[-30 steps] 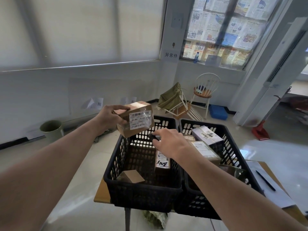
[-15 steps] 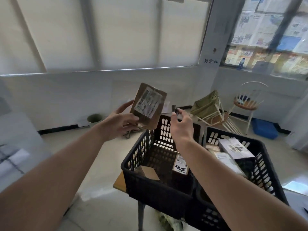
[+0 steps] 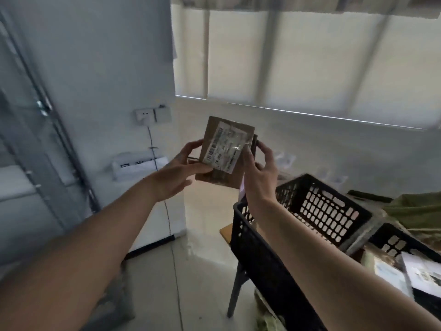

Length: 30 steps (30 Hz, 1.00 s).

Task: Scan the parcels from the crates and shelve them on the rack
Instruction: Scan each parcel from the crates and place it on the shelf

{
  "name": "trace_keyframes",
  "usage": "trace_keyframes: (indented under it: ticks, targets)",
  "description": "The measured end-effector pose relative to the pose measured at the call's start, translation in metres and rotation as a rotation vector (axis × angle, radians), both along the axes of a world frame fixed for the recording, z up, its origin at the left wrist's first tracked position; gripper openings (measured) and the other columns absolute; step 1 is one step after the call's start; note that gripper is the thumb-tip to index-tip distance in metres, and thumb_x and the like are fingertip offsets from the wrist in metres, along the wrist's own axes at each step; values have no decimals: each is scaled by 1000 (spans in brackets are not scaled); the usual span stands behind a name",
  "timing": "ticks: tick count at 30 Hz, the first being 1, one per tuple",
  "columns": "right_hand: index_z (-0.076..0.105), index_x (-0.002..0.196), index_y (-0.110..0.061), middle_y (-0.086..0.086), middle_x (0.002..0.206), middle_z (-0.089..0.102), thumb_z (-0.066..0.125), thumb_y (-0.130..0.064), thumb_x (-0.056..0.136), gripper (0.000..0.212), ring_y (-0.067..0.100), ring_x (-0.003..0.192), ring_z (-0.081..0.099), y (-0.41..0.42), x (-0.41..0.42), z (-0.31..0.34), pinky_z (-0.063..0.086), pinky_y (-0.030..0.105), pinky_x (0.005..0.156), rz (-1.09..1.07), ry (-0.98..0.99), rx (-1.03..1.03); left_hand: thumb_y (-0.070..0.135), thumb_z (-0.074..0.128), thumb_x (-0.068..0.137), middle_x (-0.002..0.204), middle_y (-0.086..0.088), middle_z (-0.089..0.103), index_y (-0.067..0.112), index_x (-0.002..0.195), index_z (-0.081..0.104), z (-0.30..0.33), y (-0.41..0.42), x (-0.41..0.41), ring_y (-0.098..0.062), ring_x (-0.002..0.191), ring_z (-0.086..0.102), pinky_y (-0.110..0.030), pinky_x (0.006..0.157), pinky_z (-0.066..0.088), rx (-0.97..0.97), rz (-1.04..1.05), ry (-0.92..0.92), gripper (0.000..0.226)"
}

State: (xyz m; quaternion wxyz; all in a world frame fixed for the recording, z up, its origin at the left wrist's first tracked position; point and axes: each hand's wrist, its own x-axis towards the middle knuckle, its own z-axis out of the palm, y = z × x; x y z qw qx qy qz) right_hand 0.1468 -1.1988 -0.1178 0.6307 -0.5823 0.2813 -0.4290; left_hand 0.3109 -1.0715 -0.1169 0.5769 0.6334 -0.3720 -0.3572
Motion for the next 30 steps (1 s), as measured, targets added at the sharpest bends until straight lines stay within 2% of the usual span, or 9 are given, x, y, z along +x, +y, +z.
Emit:
trace_keyframes:
  ticks: [3,6,10,13,17,20,24,28,30]
  targets:
    - [59,139,-40,14,122,75,71,-44,100,41,28,105,77,43,17,3,67,49,83,111,-21,-14,50,85,77,135,6,68,38,132,59,13,55,0,-19,127,63,-56,116,42,-17,231,-189,62]
    - [58,142,-38,15,117,76,72,-44,99,45,25,102,78,91,35,10,68,42,73,233,-64,-9,55,82,79,133,12,68,35,127,62,26,116,-1,-16,126,63,-51,109,52,-17,428,-327,56]
    - [60,139,-42,14,121,75,73,-46,98,43,27,109,76,164,61,25,67,50,79,360,-91,-23,43,82,89,129,17,70,35,133,63,34,202,-7,-10,124,65,-49,104,57,-82,604,-447,49]
    - [61,140,-40,15,124,74,73,-42,99,43,31,114,74,224,78,36,66,57,83,471,-134,-21,29,80,93,137,15,65,36,149,51,42,268,-10,-8,124,65,-39,99,60,-135,716,-550,63]
    - [62,139,-41,10,129,73,72,-43,100,41,30,119,72,311,97,44,64,57,89,556,-159,-38,19,77,96,148,13,52,42,161,36,50,359,-14,4,128,57,-22,98,56,-153,829,-713,80]
    - [60,143,-37,13,126,74,71,-40,101,43,31,114,74,378,110,47,65,56,86,605,-165,-31,16,74,98,155,7,46,44,163,29,51,427,-12,-6,138,52,-26,101,57,-124,883,-781,83]
    - [59,142,-39,8,132,72,71,-43,100,44,29,121,71,463,125,51,62,56,95,652,-149,-56,19,74,99,155,12,45,47,163,27,49,515,-4,-6,134,55,-22,102,55,-88,939,-828,84]
    - [57,136,-46,3,130,72,71,-41,101,38,22,118,73,534,141,54,66,44,87,696,-157,-87,22,75,98,149,15,45,46,164,23,49,589,11,17,127,49,-17,100,50,-20,1009,-895,87]
    - [58,136,-45,2,130,72,71,-40,102,38,19,113,74,563,152,56,67,41,83,724,-154,-95,19,74,99,151,8,46,39,166,23,50,619,20,15,129,48,-13,99,50,-14,1024,-918,87]
